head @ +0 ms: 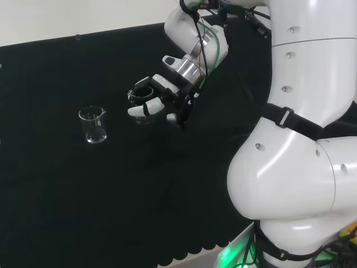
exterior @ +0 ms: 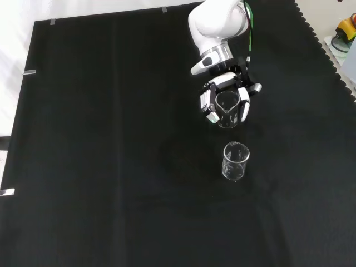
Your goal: Pick up the beaker on the right.
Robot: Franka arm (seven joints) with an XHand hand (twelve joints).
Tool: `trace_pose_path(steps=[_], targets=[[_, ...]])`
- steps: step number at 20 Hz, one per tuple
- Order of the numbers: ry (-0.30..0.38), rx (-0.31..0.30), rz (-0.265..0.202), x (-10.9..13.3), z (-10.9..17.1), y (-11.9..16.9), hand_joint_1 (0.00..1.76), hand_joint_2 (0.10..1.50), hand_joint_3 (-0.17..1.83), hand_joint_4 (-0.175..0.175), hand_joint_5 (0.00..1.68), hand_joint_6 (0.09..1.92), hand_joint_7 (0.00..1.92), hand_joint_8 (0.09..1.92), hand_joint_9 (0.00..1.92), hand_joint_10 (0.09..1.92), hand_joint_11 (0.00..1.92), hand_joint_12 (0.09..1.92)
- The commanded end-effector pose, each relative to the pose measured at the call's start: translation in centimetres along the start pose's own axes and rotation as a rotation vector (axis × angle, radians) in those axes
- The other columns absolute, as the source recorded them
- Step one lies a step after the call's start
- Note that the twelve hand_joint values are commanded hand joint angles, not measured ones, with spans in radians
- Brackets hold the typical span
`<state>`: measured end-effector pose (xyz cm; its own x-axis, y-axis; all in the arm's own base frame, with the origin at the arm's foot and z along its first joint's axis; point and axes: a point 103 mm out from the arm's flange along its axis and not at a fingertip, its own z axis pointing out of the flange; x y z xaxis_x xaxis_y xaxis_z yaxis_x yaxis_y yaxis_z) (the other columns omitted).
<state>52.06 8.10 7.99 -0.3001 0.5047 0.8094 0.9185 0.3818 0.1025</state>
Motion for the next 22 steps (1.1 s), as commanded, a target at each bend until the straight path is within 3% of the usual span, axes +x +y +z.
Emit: trace_pose_path(steps=[1, 3, 13, 14, 22], targets=[[-0.064, 0.019, -0.013, 0.4, 0.1, 0.0, 1.42, 0.66, 0.66, -0.175, 1.18, 0.80, 1.24, 0.81, 1.24, 0.74, 1.19, 0.76], [-0.105, 0.039, -0.019, 0.6, 0.4, 0.0, 1.42, 0.65, 0.69, -0.175, 1.16, 0.84, 1.22, 0.85, 1.22, 0.77, 1.19, 0.78], [-0.136, 0.032, -0.024, 1.2, -1.0, -0.3, 1.42, 0.64, 0.71, -0.175, 1.15, 0.86, 1.21, 0.89, 1.22, 0.78, 1.18, 0.79], [-0.157, 0.036, -0.015, 1.5, 0.0, 0.3, 1.42, 0.64, 0.71, -0.175, 1.15, 0.86, 1.21, 0.89, 1.22, 0.78, 1.18, 0.79], [-0.154, 0.044, -0.016, 1.7, 0.0, 0.4, 1.42, 0.64, 0.71, -0.175, 1.15, 0.87, 1.20, 0.90, 1.21, 0.79, 1.18, 0.80]])
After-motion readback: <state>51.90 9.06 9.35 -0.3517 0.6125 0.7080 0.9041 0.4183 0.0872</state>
